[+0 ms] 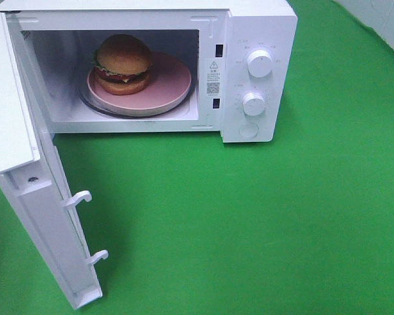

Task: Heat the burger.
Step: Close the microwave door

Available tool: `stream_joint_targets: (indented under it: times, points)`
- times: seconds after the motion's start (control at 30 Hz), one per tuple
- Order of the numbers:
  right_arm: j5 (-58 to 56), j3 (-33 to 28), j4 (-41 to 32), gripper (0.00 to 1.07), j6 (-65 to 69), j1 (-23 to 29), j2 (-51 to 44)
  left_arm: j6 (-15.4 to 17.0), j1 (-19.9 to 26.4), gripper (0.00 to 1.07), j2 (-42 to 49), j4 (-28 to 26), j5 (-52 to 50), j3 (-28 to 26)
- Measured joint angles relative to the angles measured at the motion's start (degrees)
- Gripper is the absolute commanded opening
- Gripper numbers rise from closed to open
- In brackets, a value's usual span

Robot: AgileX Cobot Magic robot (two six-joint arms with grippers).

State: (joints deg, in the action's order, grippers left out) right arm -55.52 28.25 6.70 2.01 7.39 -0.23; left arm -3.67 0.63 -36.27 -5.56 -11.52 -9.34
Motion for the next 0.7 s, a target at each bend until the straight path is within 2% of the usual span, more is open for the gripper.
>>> stream_joint_targets:
  times: [0.13, 0.3, 0.37, 0.47, 0.5, 0.53, 0.6, 0.7]
  points:
    - [0.0, 0.0, 0.0, 0.75, 0.0, 0.0, 0.0, 0.0, 0.0, 0.0, -8.08, 0.17, -5.33, 0.0]
    - [0.0, 0.0, 0.0, 0.75, 0.0, 0.0, 0.0, 1.15, 0.0, 0.0, -11.69, 1.32, -8.54, 0.0]
    - [0.0, 0.0, 0.0, 0.75, 0.0, 0.0, 0.0, 5.04, 0.0, 0.0, -16.84, 6.7, -13.29, 0.0]
    - [0.0, 0.0, 0.0, 0.75, 0.0, 0.0, 0.0, 6.82, 0.0, 0.0, -18.45, 9.51, -14.84, 0.0]
    - [0.0, 0.0, 0.0, 0.75, 0.0, 0.0, 0.0, 9.05, 0.0, 0.0, -20.0, 12.78, -16.16, 0.0]
    - [0.0, 0.0, 0.0, 0.75, 0.0, 0.0, 0.0, 9.05, 0.0, 0.0, -20.0, 12.78, -16.16, 0.0]
    - [0.0, 0.0, 0.0, 0.75, 0.0, 0.0, 0.0, 12.66, 0.0, 0.0, -21.89, 16.96, -17.59, 0.0]
    - [0.0, 0.0, 0.0, 0.75, 0.0, 0.0, 0.0, 14.55, 0.0, 0.0, -22.92, 19.08, -18.79, 0.0]
